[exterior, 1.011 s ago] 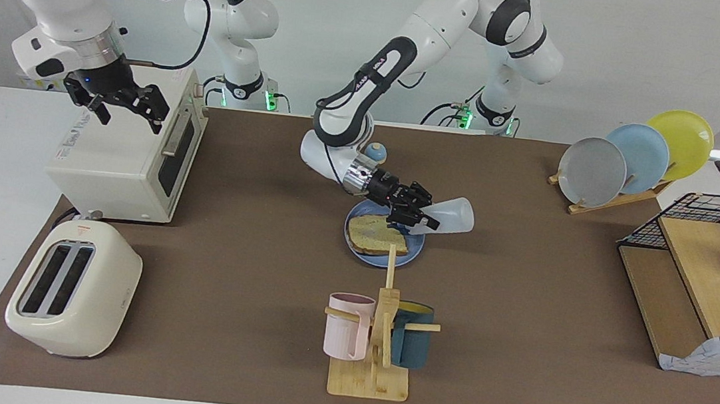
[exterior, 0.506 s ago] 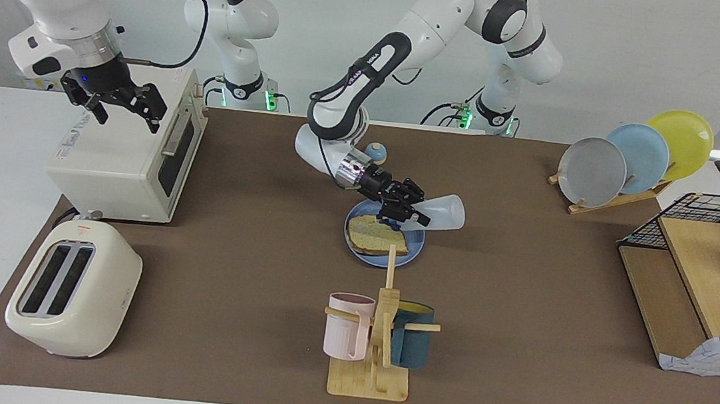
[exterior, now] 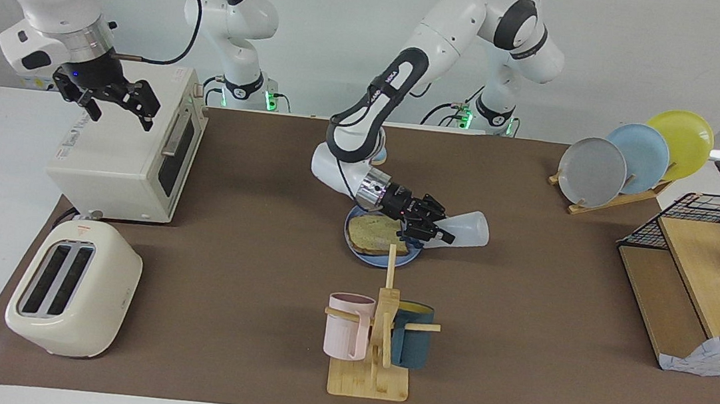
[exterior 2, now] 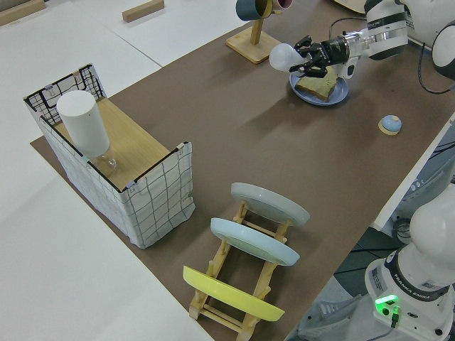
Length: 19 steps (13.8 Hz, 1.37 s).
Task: Put bread on plate and add seasoning
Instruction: 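Tilt and shake the bottle over the bread with the left gripper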
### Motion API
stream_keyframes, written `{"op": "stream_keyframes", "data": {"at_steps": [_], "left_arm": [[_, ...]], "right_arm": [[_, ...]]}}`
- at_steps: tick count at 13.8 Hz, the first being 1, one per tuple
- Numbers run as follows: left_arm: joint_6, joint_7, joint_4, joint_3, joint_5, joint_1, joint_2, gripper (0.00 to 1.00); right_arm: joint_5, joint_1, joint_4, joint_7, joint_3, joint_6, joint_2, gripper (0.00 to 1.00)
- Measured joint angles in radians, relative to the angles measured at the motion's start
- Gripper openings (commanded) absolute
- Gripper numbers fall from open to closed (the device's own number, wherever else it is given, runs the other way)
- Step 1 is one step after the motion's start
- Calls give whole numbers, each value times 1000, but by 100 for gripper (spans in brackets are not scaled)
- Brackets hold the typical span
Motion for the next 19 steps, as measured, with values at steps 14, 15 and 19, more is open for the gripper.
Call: {"op": "stream_keyframes", "data": {"at_steps": [14,15,19], "left_arm": [[-23,-2,0,8,-49,-36,1,0],[-18,-13,7,8,-59,-21,-2,0],[31,-107,42,13,-253,21,-133,0]], "right_arm": [[0,1,0,0,7,1,0,100],[0,1,0,0,7,1,0,100],[0,1,0,0,8,2,0,100]]}}
